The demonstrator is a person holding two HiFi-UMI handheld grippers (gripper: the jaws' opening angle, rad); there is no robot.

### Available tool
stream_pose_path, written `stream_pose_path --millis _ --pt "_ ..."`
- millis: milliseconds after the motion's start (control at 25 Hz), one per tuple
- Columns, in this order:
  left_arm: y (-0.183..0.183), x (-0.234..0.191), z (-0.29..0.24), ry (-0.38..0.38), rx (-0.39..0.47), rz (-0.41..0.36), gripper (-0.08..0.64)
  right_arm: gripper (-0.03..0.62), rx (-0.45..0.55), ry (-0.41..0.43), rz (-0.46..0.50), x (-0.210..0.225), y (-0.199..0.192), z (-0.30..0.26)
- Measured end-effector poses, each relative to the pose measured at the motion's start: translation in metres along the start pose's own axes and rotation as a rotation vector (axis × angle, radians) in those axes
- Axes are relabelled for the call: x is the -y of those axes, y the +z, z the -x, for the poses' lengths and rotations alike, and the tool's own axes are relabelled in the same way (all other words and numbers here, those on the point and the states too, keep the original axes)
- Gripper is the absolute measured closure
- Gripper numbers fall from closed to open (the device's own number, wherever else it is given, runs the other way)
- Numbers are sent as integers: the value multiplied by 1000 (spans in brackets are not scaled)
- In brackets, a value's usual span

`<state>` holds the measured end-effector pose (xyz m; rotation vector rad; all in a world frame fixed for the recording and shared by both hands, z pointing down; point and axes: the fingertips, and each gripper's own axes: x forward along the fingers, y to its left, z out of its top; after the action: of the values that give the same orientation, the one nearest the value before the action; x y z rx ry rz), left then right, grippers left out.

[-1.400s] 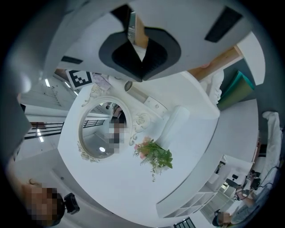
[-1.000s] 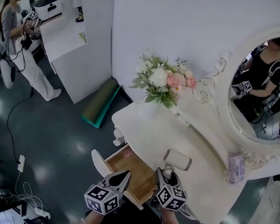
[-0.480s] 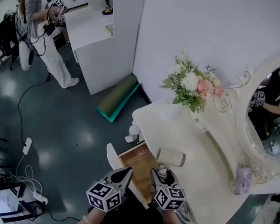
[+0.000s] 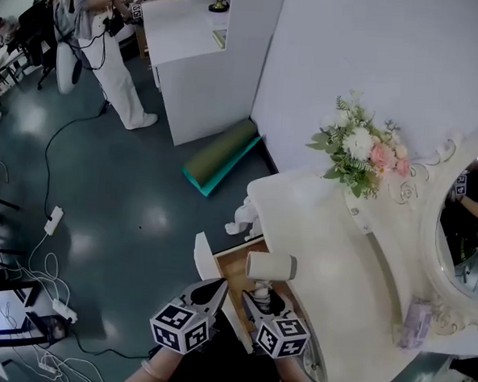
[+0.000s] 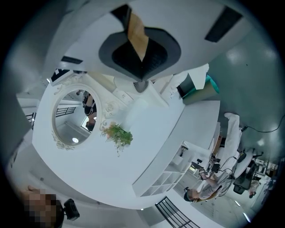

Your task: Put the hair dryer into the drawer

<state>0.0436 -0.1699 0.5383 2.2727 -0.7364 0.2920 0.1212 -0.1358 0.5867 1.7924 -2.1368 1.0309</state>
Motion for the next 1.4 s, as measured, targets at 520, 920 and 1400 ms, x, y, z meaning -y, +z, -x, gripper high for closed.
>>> stream_pose_path --millis 520,920,1400 --pt "-25 -5 7 96 46 56 537 310 -180 193 48 -12 -44 -11" --pt "-39 1 10 132 60 63 537 310 -247 229 77 -7 -72 -13" --pt "-47 -1 13 146 48 72 538 310 -303 187 98 16 -92 -30"
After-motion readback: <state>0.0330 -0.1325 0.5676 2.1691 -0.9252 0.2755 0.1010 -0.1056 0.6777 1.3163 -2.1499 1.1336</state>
